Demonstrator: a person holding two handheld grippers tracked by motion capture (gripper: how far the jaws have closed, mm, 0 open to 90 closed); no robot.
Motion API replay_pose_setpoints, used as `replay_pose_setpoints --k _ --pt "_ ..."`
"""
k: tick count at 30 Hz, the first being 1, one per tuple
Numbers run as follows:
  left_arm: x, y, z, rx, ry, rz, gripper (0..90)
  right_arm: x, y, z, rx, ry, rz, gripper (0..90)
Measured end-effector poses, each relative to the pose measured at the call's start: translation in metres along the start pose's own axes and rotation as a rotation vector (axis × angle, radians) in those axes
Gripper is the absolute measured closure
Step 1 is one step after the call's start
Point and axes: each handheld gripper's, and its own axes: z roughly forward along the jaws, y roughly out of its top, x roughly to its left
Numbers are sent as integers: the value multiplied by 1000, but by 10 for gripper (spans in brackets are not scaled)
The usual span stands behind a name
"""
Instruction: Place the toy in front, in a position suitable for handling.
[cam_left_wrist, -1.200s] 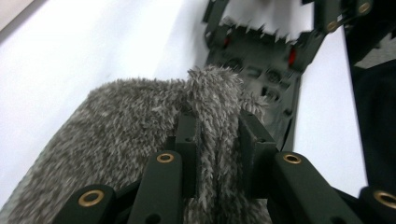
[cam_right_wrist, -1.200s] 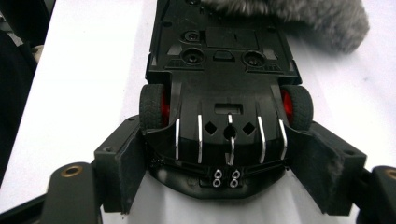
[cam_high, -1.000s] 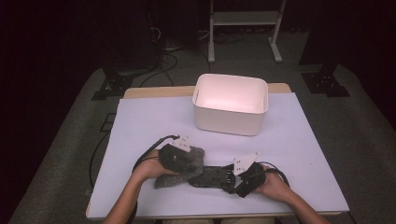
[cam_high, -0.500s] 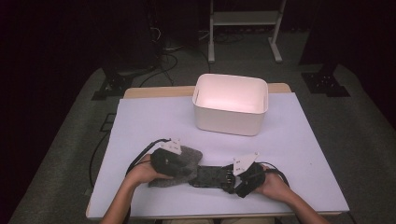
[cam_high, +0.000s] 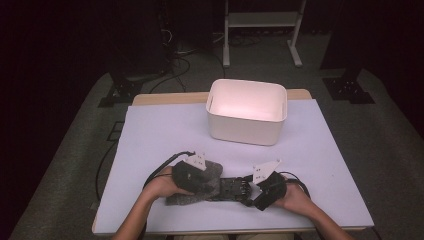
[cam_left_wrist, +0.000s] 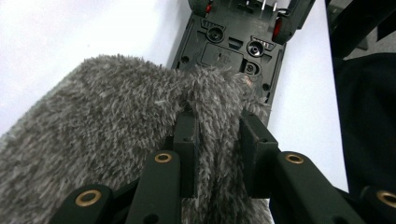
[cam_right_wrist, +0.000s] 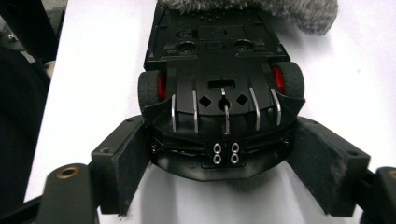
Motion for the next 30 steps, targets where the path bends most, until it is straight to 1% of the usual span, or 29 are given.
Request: replay_pose_setpoints --k 3,4,7,8,9,10,12,13,15,17,19,22,24,25,27,30 --pt "0 1 0 9 2 4 713 2 1 0 3 -10 -6 222" --pt "0 2 0 7 1 4 713 2 1 0 3 -18 -23 224" --pt "2 8 2 2 -5 8 714 3 2 0 13 -25 -39 227" --pt "3 12 4 2 -5 2 714 3 2 0 16 -29 -45 228" --pt "5 16 6 0 -5 6 714 4 3 1 15 -37 -53 233" --pt "6 21 8 2 -3 14 715 5 3 1 24 -53 -72 233" --pt "9 32 12 3 4 28 714 7 4 2 30 -65 -84 233" --pt "9 36 15 -1 0 23 714 7 4 2 30 -65 -81 233" --pt "9 45 21 1 -5 35 714 7 4 2 30 -68 -87 233" --pt "9 49 23 17 -1 51 714 7 4 2 31 -67 -88 233" --pt "11 48 21 20 9 47 714 7 3 2 29 -67 -92 234" --pt "15 44 17 21 35 27 713 7 4 2 26 -71 -96 234" --pt "18 44 16 -3 35 5 709 7 5 1 20 -74 -106 234" --pt "18 45 17 -10 33 4 708 7 6 1 19 -75 -111 234" --pt "17 51 21 -18 19 15 708 7 7 2 19 -78 -116 233" --pt "8 63 29 -23 -7 58 708 8 8 4 19 -83 -117 233"
